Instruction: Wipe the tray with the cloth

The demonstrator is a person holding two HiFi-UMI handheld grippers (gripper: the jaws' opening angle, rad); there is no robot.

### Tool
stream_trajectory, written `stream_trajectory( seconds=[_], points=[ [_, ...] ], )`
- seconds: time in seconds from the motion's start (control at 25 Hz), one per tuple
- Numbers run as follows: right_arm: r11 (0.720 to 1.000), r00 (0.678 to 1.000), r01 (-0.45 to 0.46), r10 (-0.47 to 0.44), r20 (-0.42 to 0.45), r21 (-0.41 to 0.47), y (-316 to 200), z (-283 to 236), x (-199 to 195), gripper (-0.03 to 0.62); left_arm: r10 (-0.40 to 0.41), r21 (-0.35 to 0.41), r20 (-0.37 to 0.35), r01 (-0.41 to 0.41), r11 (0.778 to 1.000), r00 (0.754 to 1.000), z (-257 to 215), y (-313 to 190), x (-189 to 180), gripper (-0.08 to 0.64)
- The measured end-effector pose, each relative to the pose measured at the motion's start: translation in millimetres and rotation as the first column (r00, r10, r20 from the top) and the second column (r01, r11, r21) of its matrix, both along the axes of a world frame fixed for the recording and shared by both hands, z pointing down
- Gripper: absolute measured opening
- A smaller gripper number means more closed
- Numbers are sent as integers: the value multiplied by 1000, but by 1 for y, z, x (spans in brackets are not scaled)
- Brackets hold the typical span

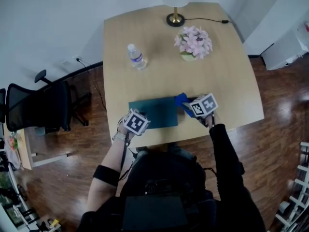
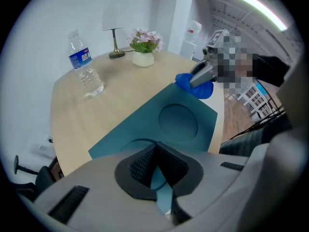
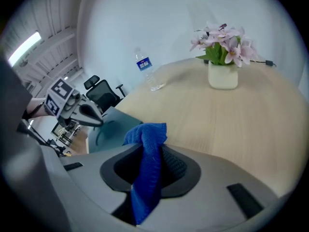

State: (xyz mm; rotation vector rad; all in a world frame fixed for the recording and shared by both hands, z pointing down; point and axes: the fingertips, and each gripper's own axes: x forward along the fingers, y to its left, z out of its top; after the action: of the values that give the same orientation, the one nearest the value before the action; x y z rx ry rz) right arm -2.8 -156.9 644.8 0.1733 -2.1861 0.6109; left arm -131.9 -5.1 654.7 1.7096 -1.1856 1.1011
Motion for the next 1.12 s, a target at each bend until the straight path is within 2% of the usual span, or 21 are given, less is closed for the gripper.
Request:
stream_trajectory(
  seconds=[0.08, 0.28, 0.68, 0.88, 1.12],
  points=[
    [1000, 1000, -24, 24, -9, 8, -15, 6, -13, 100, -1, -5, -3, 1, 1000, 1000, -1, 0, 1, 2],
    [998, 999, -39, 38, -24, -55, -14, 23, -16, 100, 10, -16, 19, -10, 1000, 1000, -1, 0, -2, 2],
    [991, 999, 41, -45, -26, -126, 64, 26, 7, 100, 55, 1, 2, -55, 999, 998, -1, -1, -3, 2],
    [986, 998, -54, 52, -17, -160, 101, 17, 35, 100, 95, 21, 10, -95, 995, 995, 0, -2, -5, 2],
    [978, 993, -119, 117, -21, -172, 149, 5, 57, 100, 138, 46, 4, -138, 989, 990, 3, 0, -6, 2]
  ],
)
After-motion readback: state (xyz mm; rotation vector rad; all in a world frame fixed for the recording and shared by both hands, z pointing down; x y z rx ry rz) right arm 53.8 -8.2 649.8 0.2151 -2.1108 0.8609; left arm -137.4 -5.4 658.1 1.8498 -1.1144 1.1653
